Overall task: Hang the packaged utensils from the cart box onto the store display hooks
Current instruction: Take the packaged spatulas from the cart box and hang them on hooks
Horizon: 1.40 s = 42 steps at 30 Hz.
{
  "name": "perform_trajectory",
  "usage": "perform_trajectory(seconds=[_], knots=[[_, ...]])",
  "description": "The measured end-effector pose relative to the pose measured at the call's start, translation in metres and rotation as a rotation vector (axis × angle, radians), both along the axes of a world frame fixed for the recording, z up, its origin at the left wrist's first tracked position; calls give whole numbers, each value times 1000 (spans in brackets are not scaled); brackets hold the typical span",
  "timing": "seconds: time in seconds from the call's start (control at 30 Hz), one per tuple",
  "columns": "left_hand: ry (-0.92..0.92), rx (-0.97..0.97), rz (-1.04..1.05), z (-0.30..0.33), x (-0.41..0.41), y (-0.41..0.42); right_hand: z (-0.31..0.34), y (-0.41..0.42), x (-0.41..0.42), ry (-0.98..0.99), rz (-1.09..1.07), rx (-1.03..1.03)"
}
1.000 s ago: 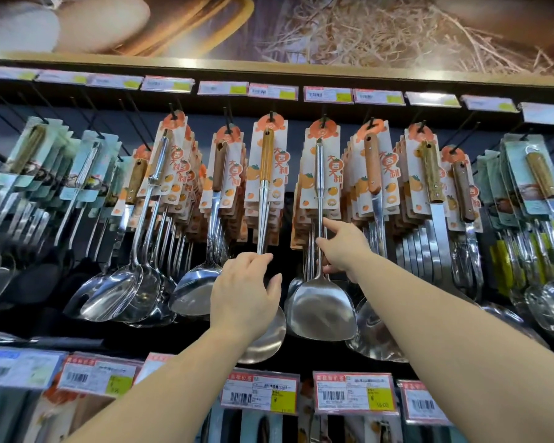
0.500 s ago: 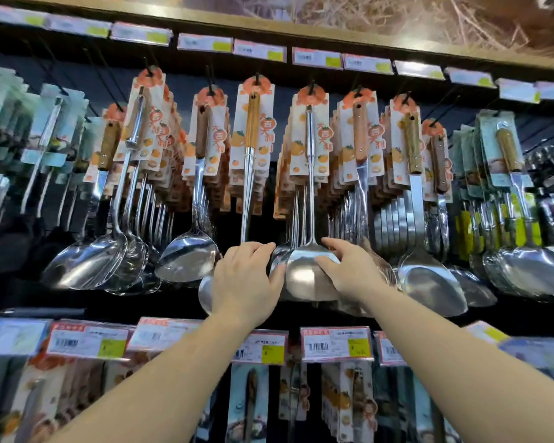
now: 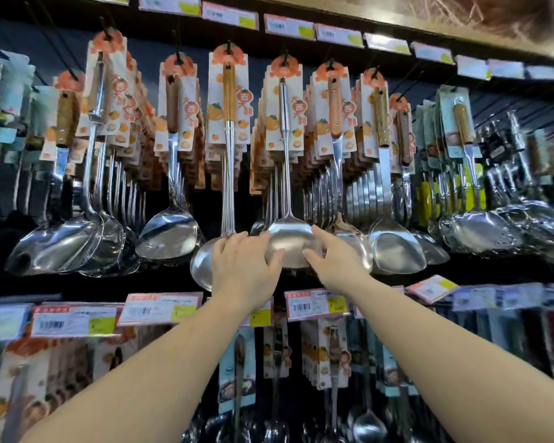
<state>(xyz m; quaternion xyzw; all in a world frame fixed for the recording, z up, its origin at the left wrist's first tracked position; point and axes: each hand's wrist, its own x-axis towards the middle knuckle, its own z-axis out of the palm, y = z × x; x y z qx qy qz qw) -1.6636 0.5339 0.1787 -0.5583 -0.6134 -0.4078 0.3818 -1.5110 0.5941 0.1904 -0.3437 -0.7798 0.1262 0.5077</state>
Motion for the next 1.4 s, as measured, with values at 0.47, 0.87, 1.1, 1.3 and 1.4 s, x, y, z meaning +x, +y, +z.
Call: perform_trajectory(seconds=[0.47,0.87,1.1,1.3,1.4], knots=[[-46,-29,23,-6,59,-8,-23,-19,51,-27,-16,44],[-48,-280,-283,-69,323,40,-89,-11,336,-133,-380,-139],[-42,-586,-544,-135,520,78,-155,-21,528,-93,-664,-312],[43,-725,-742,-194,666,111,-218,-22,655,-23,-878,-417],[85,-763,-812,-224,727,139,-250,-9,713,0,-981,-435]])
